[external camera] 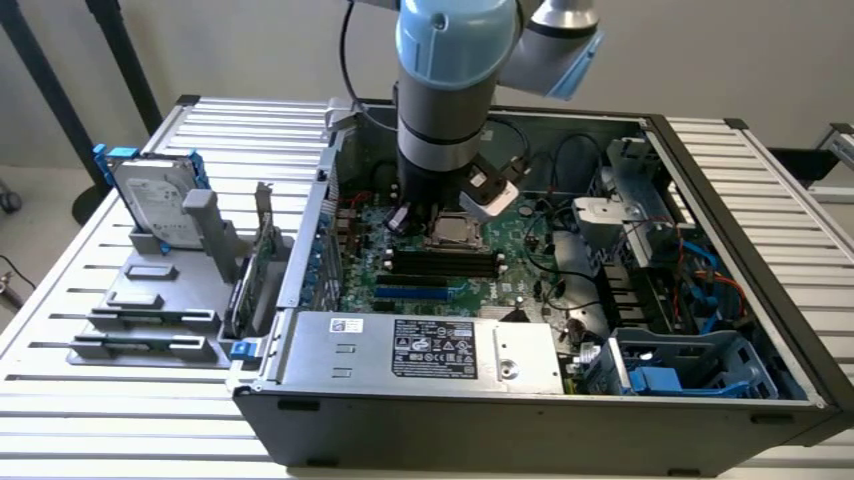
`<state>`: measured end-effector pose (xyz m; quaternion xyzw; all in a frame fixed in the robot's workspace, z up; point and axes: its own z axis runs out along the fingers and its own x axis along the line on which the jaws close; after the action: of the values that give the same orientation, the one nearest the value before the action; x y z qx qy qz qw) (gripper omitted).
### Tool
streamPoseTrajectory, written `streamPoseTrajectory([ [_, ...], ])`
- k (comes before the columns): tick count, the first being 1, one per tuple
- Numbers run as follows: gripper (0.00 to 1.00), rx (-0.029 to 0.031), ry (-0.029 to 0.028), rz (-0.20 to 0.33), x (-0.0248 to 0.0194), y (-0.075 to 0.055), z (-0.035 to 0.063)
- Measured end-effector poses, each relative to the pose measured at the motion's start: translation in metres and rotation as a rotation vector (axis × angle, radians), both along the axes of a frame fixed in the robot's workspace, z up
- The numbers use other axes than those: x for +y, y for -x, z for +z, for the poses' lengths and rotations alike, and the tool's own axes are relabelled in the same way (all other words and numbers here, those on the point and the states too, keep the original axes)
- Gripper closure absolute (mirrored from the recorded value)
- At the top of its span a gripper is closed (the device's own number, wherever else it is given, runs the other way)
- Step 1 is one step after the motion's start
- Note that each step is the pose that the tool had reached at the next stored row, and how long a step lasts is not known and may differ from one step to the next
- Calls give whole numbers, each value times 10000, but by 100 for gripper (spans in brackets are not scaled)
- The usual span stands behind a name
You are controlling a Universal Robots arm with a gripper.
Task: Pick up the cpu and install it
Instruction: 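Install the first cpu locking lever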
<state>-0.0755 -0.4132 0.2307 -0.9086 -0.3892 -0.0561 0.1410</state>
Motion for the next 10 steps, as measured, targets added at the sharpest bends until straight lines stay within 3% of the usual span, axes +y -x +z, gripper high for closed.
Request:
streamPoseTrajectory([
  [10, 89, -2, -2, 1, 1, 5, -173],
])
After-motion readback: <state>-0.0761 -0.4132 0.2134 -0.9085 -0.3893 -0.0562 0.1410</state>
